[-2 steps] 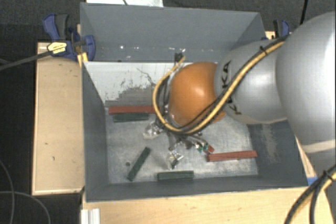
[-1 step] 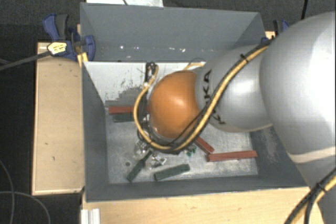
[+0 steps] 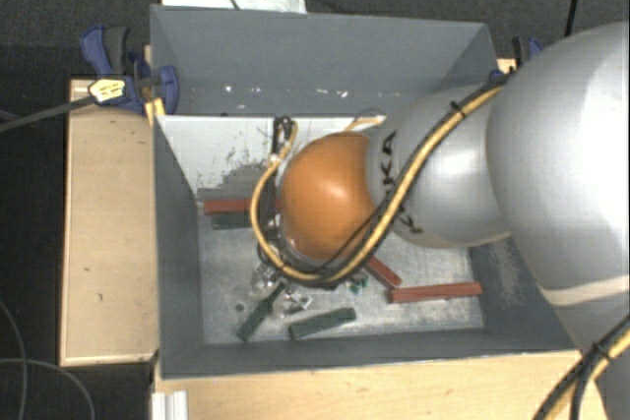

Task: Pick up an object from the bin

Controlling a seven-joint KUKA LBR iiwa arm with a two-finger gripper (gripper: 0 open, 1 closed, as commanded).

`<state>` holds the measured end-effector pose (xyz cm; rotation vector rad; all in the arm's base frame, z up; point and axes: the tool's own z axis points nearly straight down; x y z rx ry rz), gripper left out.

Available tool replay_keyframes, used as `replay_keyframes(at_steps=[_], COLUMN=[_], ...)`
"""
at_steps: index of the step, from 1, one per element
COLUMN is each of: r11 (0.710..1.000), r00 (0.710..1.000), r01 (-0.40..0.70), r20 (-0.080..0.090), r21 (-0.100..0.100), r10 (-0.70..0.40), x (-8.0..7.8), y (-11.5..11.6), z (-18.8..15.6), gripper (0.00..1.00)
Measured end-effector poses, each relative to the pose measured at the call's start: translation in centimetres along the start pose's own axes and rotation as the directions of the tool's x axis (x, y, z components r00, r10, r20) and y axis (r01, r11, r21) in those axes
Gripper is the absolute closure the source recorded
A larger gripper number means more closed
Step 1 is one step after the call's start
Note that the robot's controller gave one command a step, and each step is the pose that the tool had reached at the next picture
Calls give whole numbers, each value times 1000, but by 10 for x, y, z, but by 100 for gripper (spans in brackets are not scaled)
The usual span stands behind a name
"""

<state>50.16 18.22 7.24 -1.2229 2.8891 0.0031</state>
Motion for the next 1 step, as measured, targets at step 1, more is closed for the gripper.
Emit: replay_keyframes(at_steps=[1], r11=[1000], r00=[1000], r01=[7], r20=[-4], r21=[-1], r10=[-7], x=[-17], y=[18], z=[-204], gripper=[100])
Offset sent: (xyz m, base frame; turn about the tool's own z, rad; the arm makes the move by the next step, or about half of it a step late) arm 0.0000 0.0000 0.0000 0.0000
